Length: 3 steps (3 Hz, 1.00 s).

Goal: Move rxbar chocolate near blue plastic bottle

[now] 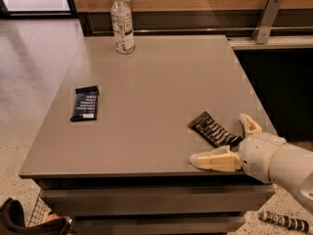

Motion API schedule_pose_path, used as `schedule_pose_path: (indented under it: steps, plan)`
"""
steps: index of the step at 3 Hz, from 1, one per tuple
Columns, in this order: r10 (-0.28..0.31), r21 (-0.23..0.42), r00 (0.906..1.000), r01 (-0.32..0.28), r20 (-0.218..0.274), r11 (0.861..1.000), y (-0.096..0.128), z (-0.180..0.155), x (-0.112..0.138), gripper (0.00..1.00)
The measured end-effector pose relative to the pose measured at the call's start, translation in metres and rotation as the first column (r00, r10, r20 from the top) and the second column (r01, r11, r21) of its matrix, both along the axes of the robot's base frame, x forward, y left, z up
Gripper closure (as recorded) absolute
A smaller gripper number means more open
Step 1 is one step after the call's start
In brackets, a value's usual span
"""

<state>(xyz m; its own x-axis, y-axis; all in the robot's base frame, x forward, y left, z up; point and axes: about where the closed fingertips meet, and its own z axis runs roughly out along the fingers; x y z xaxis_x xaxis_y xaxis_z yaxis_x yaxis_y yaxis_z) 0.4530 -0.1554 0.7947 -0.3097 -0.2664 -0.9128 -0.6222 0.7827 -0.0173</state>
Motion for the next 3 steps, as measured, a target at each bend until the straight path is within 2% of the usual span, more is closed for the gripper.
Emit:
schedule_pose_path:
  steps: [2,3]
  plan:
    - [0.000,0.000,1.0000,0.000,0.000,1.000,0.0000,0.0141,-0.0001,0.88]
    - [0.000,0.000,1.0000,0.000,0.000,1.000,0.0001,0.0143,-0.0001,1.00]
